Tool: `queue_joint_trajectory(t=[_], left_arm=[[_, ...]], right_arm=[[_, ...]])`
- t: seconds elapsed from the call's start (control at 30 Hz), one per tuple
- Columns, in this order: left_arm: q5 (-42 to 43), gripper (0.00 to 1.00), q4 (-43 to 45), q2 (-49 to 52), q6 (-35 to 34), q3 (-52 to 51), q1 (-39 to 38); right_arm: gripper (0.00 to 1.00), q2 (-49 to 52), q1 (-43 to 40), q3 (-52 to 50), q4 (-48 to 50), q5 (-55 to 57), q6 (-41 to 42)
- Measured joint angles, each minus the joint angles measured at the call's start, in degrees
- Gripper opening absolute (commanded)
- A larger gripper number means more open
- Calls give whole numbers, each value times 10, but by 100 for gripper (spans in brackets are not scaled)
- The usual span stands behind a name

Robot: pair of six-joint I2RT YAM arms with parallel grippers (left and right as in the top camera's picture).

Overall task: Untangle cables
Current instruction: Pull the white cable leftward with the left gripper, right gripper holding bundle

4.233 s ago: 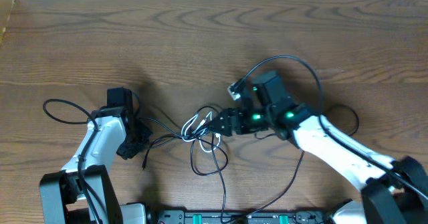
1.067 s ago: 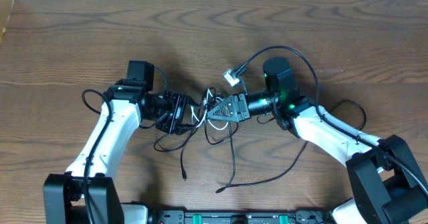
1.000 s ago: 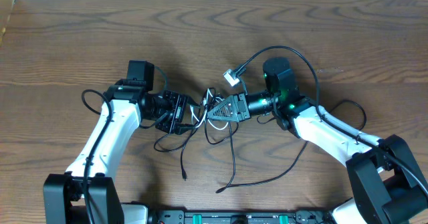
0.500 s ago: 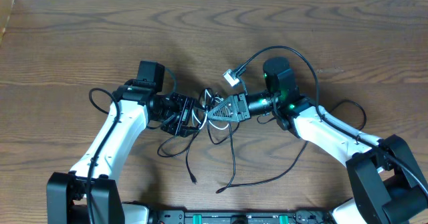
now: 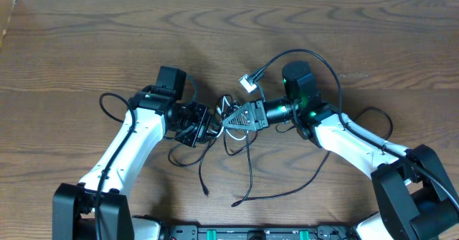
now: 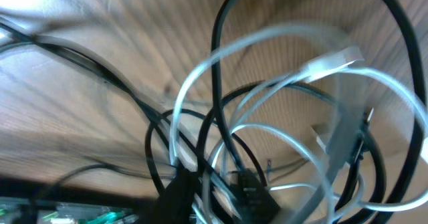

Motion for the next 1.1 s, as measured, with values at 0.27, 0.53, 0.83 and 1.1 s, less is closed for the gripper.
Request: queue_joint_trajectory(t=[0.27, 0.53, 0.83, 1.1], left_arm=[[-55, 8, 0, 0, 13, 0, -1], [-88, 7, -9, 0, 111, 0, -1], [-3, 7, -2, -7, 203, 0, 35], [86, 7, 2, -118, 226, 0, 111]], right_arm=[[1, 0, 0, 0, -25, 0, -19], [1, 0, 0, 0, -187, 54, -98], [1, 0, 0, 0, -327, 224, -177], [1, 0, 0, 0, -406, 393, -207]])
